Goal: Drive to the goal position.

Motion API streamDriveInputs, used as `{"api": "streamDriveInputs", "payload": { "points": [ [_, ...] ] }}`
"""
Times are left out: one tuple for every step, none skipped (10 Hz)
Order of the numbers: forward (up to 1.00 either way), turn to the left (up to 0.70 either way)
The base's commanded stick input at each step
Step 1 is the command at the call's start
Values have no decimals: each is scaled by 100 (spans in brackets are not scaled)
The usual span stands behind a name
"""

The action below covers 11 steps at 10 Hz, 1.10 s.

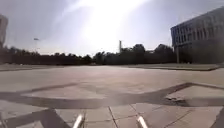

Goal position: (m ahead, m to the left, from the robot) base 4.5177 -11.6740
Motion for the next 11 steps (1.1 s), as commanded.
{"api": "streamDriveInputs", "payload": {
  "points": [
    [99, 0],
    [99, 0],
    [99, 0],
    [99, 0],
    [99, 0],
    [99, 0],
    [99, 0],
    [99, 0],
    [99, 0],
    [99, 0],
    [99, 0]
  ]
}}
